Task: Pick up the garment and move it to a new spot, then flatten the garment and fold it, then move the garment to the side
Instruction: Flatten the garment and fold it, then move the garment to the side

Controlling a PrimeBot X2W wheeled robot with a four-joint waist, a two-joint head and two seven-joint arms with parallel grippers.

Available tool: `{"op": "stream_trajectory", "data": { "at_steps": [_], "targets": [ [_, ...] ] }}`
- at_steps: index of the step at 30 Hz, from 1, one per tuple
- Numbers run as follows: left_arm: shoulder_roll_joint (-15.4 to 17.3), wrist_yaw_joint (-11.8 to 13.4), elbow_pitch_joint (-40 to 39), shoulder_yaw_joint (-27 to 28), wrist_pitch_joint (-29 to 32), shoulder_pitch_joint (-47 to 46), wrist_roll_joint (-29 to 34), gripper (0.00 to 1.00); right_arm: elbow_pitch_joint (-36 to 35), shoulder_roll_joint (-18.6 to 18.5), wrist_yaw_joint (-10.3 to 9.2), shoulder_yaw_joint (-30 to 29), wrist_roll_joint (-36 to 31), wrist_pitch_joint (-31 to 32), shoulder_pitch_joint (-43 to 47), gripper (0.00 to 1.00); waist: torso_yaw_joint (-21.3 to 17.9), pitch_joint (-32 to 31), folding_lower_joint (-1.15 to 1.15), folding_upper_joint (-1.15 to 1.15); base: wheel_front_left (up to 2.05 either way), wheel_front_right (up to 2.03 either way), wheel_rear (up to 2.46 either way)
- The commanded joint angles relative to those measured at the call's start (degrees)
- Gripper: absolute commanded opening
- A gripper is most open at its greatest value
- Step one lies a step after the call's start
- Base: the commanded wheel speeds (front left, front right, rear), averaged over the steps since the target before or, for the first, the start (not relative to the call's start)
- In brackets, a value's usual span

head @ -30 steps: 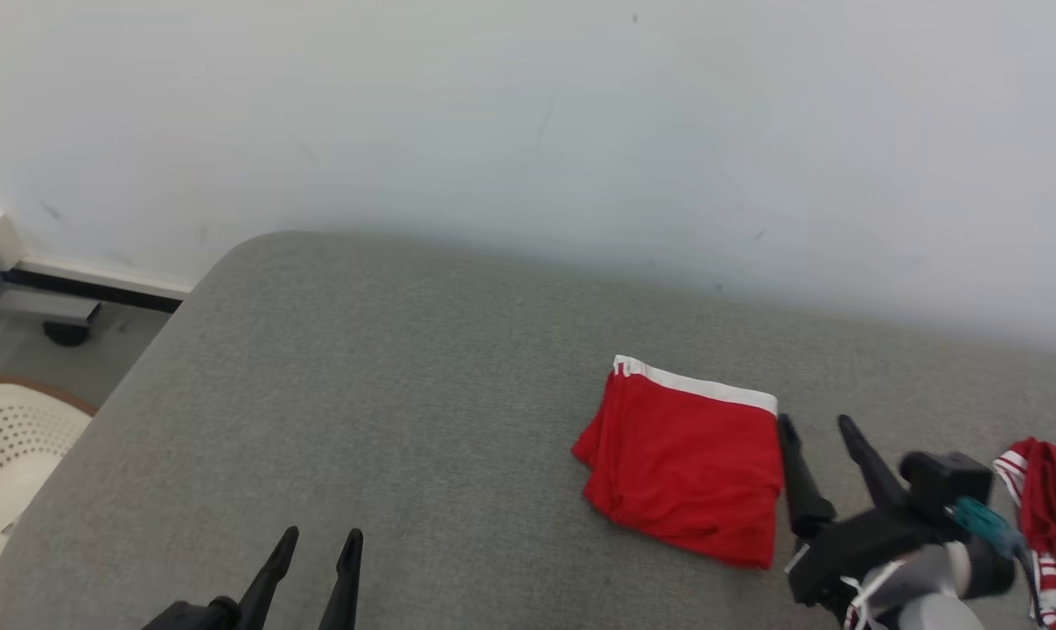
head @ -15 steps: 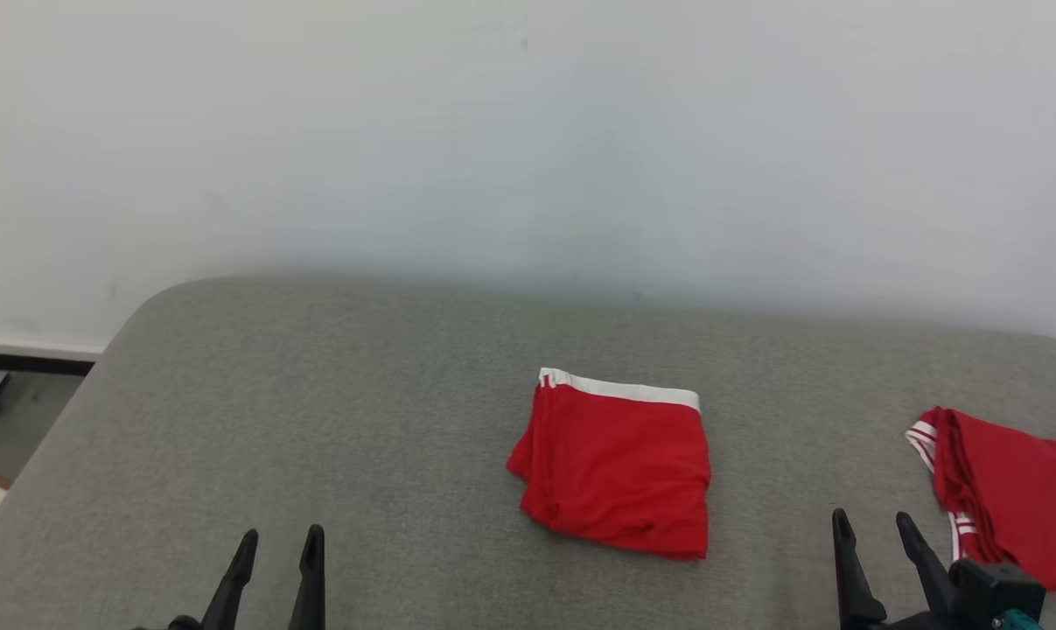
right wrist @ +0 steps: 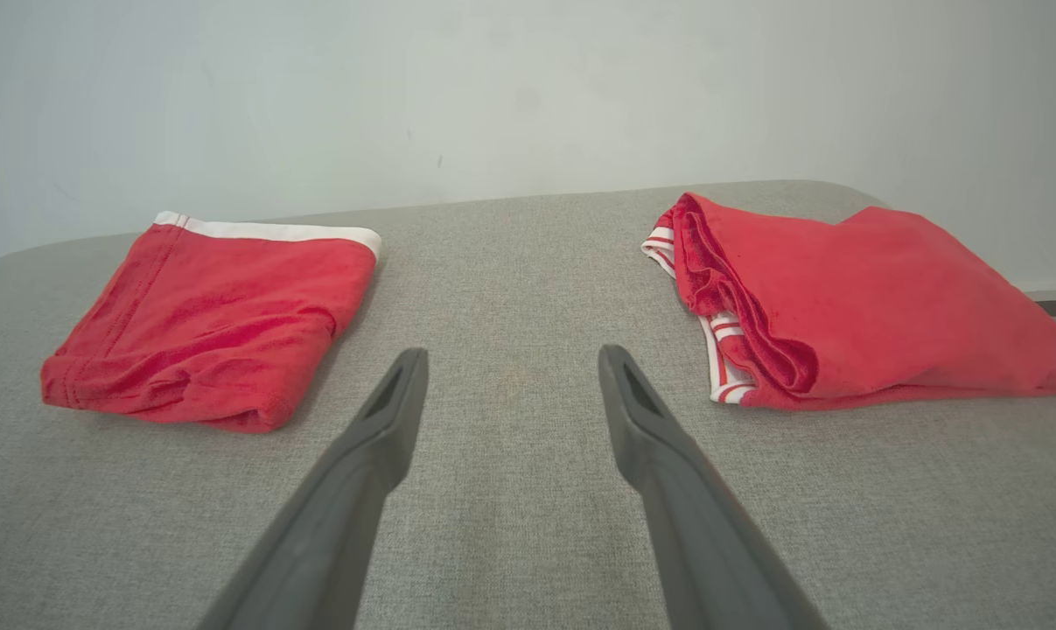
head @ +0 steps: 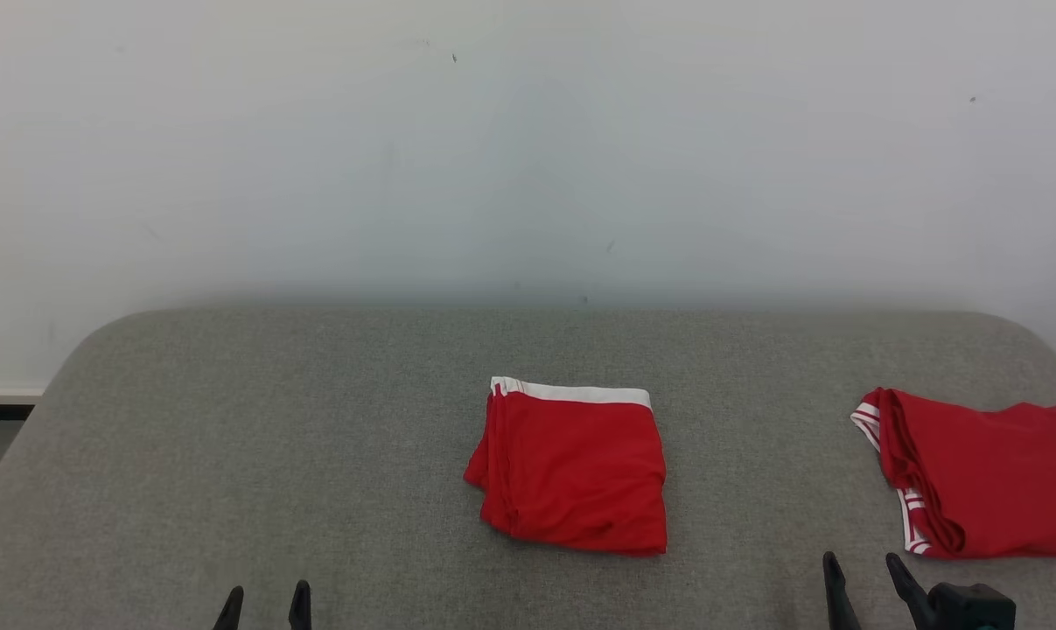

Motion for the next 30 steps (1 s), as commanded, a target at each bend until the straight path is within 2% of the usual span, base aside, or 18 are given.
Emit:
{"op": "stream_trajectory", "data": {
  "at_steps": [1, 15, 30],
  "targets": [
    [0.2, -0.1, 0.3, 0.3, -0.1, -0.9, 0.3, 1.00, 0.2, 0.0, 0.04, 0.1, -0.5, 0.3, 0.1, 1.00, -0.2, 0.0, 0.00, -0.01, 0.00, 0.00, 0.00],
    [0.7, -1.5, 0.7, -0.3, -0.1, -0.9, 0.4, 1.00, -2.2, 0.0, 0.04, 4.5, 0.4, 0.8, 0.5, 1.00, 0.0, 0.5, 0.00, -0.01, 0.00, 0.00, 0.00],
    [0.3, -2.0, 0.9, 0.0, -0.1, -0.9, 1.2, 1.00, -3.1, 0.0, 0.04, 4.2, 0.4, 2.3, 1.0, 1.00, 0.6, 1.0, 0.00, -0.01, 0.00, 0.00, 0.00]
  ]
}}
